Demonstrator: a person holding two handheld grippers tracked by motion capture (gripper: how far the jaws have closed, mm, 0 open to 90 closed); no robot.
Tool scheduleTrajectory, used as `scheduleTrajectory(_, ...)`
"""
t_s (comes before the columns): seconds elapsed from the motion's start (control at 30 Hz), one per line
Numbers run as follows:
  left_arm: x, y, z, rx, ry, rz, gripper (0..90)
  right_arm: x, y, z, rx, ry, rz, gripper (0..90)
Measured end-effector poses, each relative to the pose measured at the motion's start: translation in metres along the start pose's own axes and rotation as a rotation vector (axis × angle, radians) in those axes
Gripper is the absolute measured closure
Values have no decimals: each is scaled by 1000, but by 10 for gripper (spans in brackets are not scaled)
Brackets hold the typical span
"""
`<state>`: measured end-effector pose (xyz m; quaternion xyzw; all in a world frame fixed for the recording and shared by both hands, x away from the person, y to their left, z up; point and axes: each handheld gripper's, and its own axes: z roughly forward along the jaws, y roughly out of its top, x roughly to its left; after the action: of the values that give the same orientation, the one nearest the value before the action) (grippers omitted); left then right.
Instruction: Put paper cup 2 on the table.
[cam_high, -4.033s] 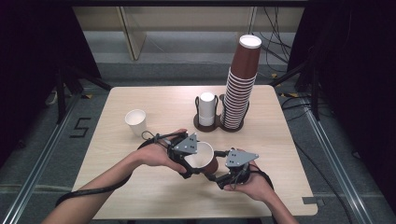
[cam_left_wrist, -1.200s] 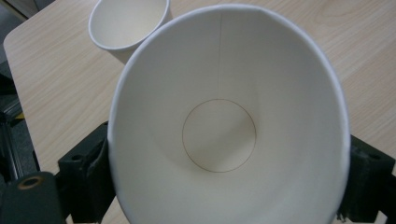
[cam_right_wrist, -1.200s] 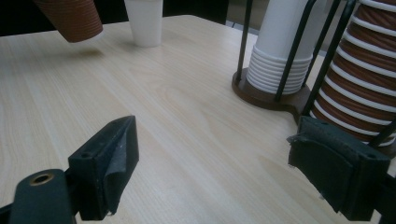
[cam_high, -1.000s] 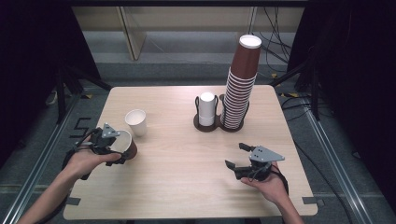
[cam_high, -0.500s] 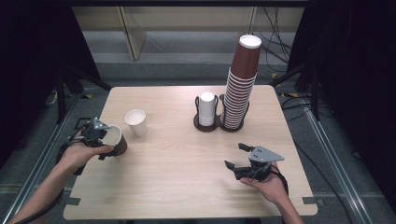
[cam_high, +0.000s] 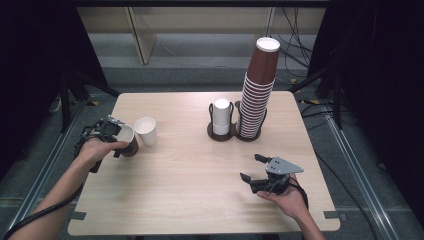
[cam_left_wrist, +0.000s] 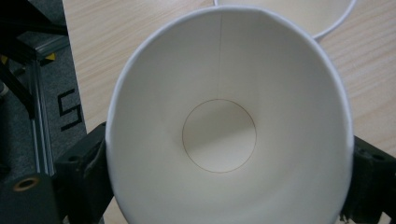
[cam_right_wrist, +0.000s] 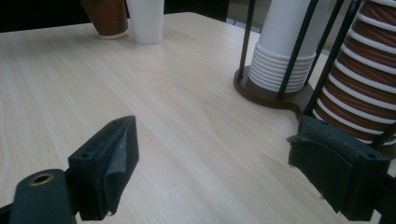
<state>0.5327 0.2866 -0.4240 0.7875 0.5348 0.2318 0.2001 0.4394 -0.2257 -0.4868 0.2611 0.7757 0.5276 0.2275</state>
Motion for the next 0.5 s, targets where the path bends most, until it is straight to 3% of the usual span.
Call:
scheduleTrajectory(0.13, 4, 4, 1, 17, 4, 5, 97, 2, 0, 0, 12, 13, 10, 152)
scheduleTrajectory(0.17, 4, 4, 2, 17, 2, -13, 96, 0, 0, 1, 2, 7, -14, 152)
scheduleTrajectory(0.2, 7, 5, 2, 30, 2, -4, 96, 1, 0, 1, 2, 7, -14, 152)
scheduleTrajectory(0.27, 9, 6, 4, 22, -10, -26, 92, 1, 0, 2, 4, 7, -14, 152)
scheduleTrajectory(0.47, 12, 8, 7, 17, -34, -24, 70, 5, -1, 3, 4, -2, 36, 151)
scheduleTrajectory(0.5, 14, 9, 7, 24, -33, -4, 67, 5, -1, 3, 5, -1, 36, 152)
